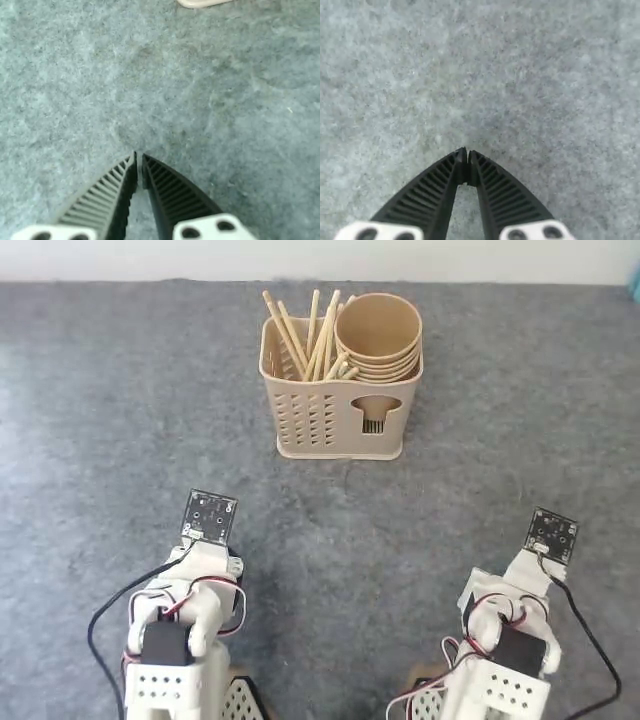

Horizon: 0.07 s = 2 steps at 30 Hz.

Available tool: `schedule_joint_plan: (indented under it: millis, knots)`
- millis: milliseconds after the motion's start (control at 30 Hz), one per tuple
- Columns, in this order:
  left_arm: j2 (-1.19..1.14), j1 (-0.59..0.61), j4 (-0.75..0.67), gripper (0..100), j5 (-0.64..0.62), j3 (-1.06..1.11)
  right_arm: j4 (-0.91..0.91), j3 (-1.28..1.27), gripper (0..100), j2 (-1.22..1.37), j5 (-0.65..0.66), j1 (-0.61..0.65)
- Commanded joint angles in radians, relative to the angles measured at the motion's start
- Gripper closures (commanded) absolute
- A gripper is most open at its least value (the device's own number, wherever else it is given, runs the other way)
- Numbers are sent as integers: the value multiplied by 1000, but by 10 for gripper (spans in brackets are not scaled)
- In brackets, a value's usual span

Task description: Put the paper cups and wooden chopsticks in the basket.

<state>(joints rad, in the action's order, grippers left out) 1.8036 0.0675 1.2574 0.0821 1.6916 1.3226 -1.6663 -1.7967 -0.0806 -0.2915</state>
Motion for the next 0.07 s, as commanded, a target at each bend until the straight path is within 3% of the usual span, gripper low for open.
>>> schedule_joint_plan:
  millis: [0, 33]
  knots:
    - [17, 3, 5, 987, 3, -7, -18, -17, 991, -15, -5, -2]
    - [17, 3, 5, 987, 3, -7, -18, -17, 991, -15, -5, -2]
